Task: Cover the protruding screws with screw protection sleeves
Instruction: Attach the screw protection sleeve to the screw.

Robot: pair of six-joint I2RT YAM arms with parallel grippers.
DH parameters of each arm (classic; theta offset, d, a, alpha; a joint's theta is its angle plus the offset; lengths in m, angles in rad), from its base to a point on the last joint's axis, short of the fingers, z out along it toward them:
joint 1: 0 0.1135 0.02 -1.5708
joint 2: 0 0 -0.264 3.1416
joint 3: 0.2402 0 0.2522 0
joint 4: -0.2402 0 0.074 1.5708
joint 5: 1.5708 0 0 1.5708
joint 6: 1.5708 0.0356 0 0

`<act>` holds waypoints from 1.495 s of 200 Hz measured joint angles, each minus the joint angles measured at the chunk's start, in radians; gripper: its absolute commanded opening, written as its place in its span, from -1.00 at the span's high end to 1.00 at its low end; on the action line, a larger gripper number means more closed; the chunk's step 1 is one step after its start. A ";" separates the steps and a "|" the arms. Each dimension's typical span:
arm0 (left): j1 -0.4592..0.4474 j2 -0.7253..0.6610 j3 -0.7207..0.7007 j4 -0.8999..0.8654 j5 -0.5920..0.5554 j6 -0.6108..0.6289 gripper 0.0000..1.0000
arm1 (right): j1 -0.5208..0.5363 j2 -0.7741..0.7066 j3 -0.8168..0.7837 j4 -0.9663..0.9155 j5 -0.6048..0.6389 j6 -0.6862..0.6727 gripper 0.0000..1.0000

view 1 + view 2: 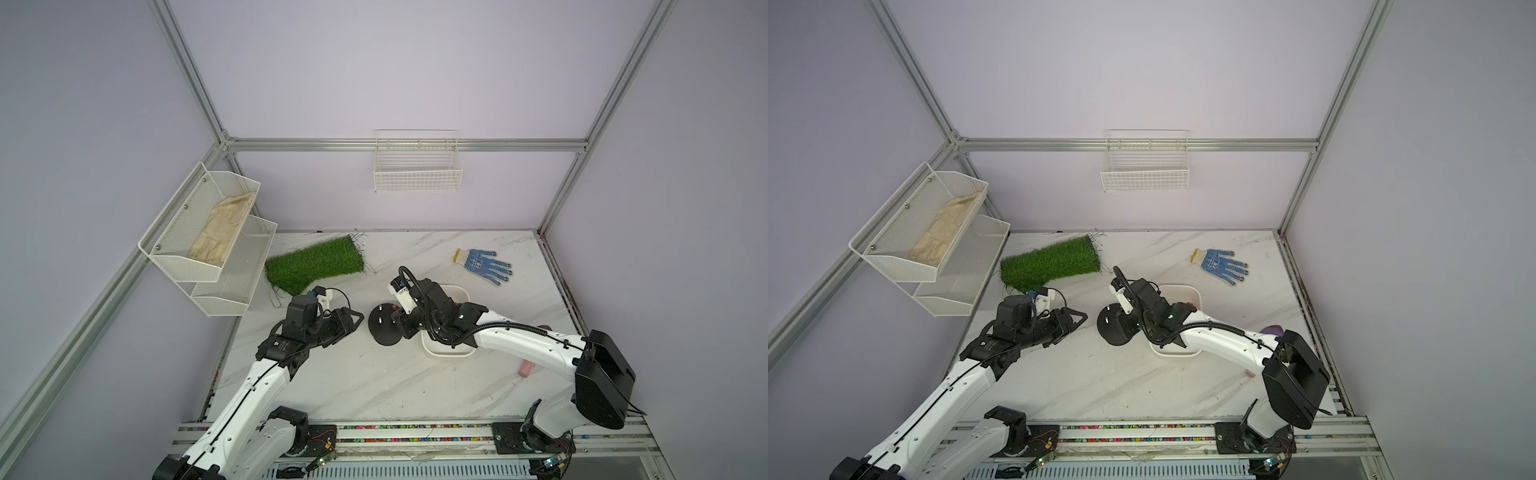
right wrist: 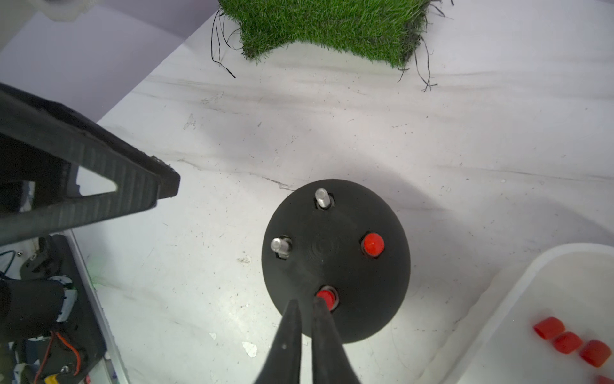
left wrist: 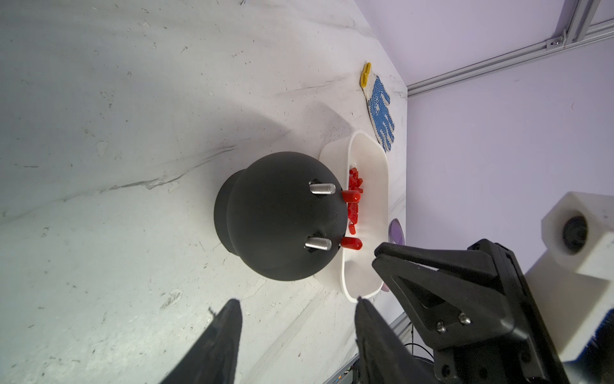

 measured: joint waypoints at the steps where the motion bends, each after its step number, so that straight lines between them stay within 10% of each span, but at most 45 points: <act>1: 0.000 0.000 0.000 0.000 0.000 0.000 -0.12 | 0.000 0.000 0.000 0.000 0.000 -0.002 0.82; 299: 0.000 -0.009 -0.018 0.007 0.000 -0.002 -0.12 | -0.001 0.015 -0.007 0.015 -0.022 0.027 0.82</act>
